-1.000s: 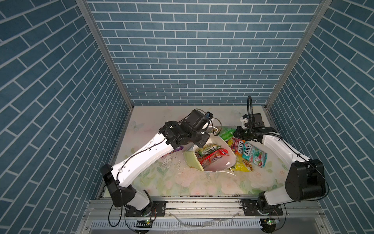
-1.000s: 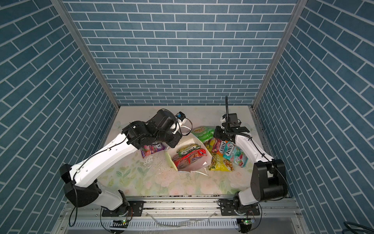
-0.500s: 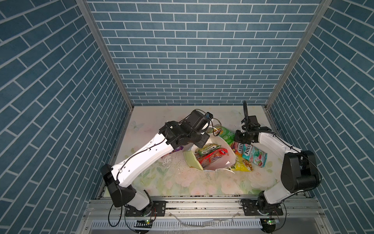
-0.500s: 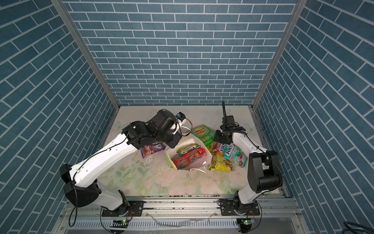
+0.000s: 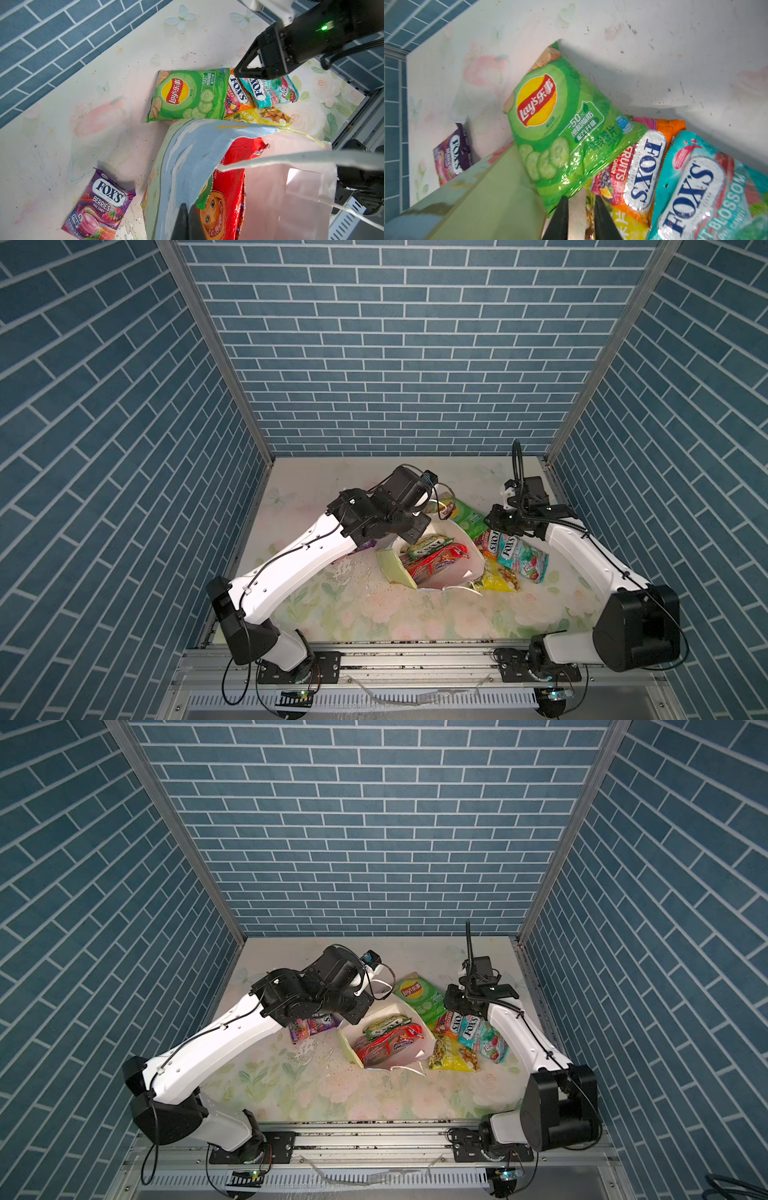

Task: Take the snacks out of the paper bag
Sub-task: Place the snack at the top-center of the table, then move the paper bag to the center of the table.

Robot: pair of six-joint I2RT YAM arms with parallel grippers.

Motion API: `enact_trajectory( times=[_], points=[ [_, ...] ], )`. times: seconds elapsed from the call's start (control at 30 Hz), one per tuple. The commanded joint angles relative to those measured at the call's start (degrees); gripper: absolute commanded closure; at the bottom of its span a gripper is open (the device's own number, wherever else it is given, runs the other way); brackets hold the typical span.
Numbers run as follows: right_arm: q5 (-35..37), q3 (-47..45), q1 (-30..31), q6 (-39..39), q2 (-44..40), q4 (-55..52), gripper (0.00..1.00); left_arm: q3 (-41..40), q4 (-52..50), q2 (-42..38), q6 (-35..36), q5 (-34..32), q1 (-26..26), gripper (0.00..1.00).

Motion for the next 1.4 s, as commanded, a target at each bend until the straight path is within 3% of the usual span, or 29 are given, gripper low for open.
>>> enact_trajectory(
  times=[0.0,0.17,0.4,0.63,0.9,1.37],
  points=[
    [-5.1,-4.0,0.2,4.6,-4.8,-3.4,0.79,-0.5,-2.8,-1.4,-0.3,-1.7,-0.3,1.0],
    [-12.2,-11.0,0.8,9.7,-10.4,-3.3,0.89,-0.4,-3.2,-1.3,-0.2,-1.9,-0.5,1.0],
    [-13.4,-13.3,3.8,12.5,-12.9,-4.3,0.97,-0.5,-4.8,-1.0,-0.4,-2.7,-1.4,1.0],
    [-12.9,-14.6,10.0,15.2,-4.6,1.6,1.0,0.7,-5.7,-1.0,-0.6,-3.7,-2.4,1.0],
    [-13.3,-16.9,11.0,17.8,4.1,11.9,1.0,-2.2,-4.9,-2.7,-2.1,-4.3,-2.8,1.0],
    [-15.6,-5.8,19.3,20.8,16.6,18.8,1.0,-6.0,-4.7,-5.5,-3.4,-6.3,-2.9,1.0]
  ],
)
